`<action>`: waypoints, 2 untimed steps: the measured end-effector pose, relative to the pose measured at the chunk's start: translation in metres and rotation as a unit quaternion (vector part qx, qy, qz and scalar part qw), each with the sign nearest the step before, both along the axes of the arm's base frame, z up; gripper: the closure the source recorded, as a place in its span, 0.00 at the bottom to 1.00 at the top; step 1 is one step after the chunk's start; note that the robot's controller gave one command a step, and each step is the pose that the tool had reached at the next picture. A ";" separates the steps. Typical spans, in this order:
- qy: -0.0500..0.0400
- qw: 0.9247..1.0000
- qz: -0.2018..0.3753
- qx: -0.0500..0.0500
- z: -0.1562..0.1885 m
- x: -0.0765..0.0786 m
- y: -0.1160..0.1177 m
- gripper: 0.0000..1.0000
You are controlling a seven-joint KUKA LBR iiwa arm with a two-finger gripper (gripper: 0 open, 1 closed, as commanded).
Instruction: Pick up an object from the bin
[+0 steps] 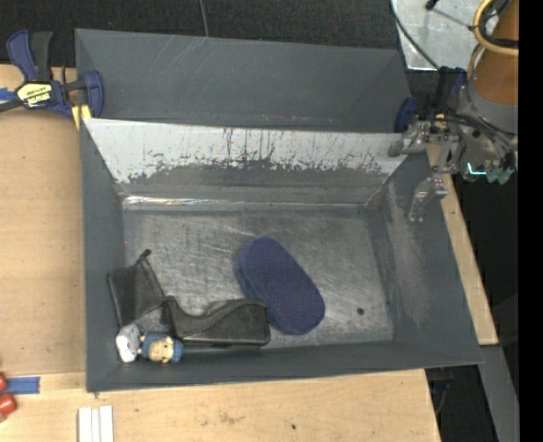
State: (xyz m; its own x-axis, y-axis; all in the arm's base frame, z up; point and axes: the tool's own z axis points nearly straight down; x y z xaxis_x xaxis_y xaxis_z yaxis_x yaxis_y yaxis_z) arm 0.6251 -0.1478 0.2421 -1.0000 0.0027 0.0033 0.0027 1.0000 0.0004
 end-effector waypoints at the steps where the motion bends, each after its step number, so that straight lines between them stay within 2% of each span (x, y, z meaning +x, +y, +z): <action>1: -0.001 0.989 0.146 0.002 -0.101 -0.004 0.078 0.00; 2: -0.004 0.980 0.201 0.001 -0.044 -0.037 0.138 0.00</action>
Offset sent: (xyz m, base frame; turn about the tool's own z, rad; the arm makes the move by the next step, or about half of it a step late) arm -0.0036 0.0754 -0.0989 -0.2907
